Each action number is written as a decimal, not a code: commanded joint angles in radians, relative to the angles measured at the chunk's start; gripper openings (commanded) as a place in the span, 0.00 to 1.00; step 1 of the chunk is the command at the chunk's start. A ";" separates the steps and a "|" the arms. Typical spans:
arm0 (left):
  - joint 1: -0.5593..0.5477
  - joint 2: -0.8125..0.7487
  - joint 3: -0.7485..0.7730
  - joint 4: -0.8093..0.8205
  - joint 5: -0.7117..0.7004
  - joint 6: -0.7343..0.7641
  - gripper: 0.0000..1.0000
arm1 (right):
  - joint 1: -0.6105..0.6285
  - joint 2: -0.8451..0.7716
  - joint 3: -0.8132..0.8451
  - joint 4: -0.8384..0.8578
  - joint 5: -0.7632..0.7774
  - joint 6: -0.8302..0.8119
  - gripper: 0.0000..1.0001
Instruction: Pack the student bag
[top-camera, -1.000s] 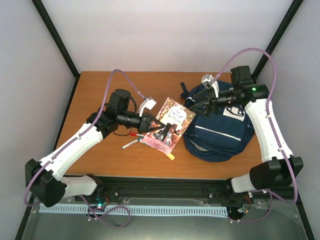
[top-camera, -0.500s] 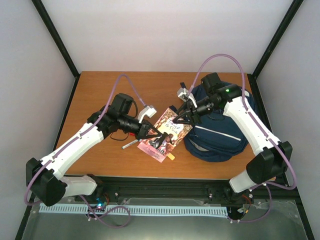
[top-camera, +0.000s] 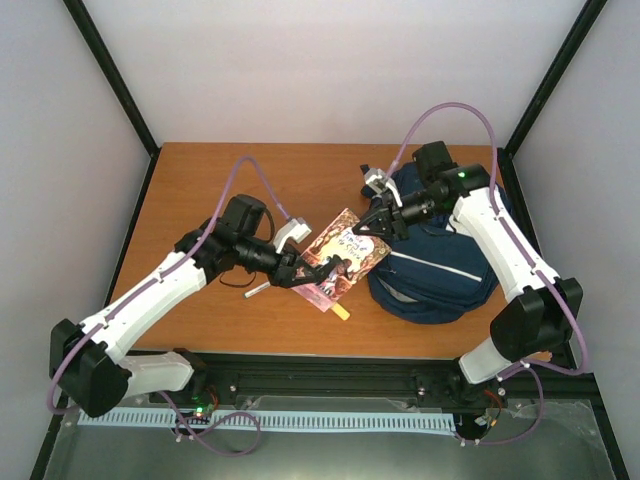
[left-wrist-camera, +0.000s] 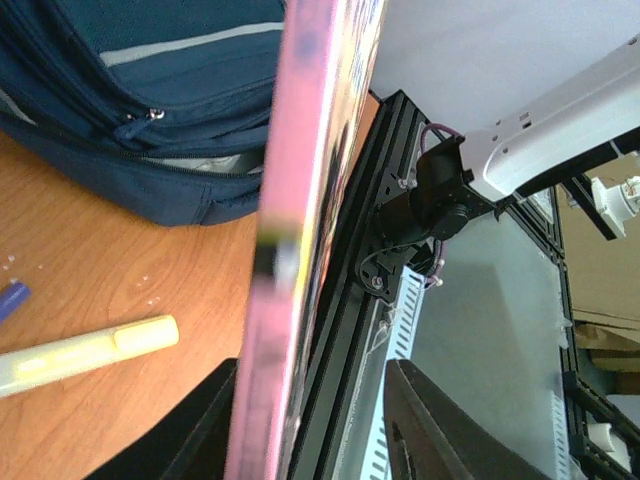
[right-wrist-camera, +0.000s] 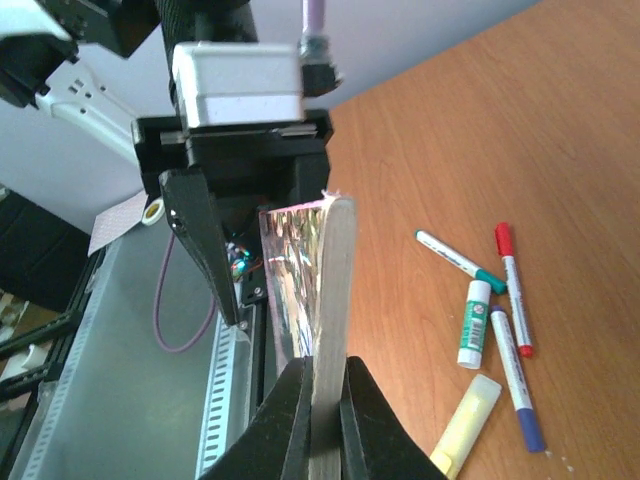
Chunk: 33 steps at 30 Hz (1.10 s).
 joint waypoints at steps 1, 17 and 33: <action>-0.008 -0.057 -0.045 0.024 0.027 -0.020 0.36 | -0.056 0.000 0.031 0.033 -0.057 0.012 0.03; -0.008 -0.093 -0.091 0.085 0.082 -0.065 0.07 | -0.068 0.013 -0.015 0.080 -0.026 0.039 0.06; -0.009 -0.045 -0.163 0.350 -0.124 -0.317 0.01 | -0.287 -0.125 -0.201 0.067 0.374 -0.028 0.55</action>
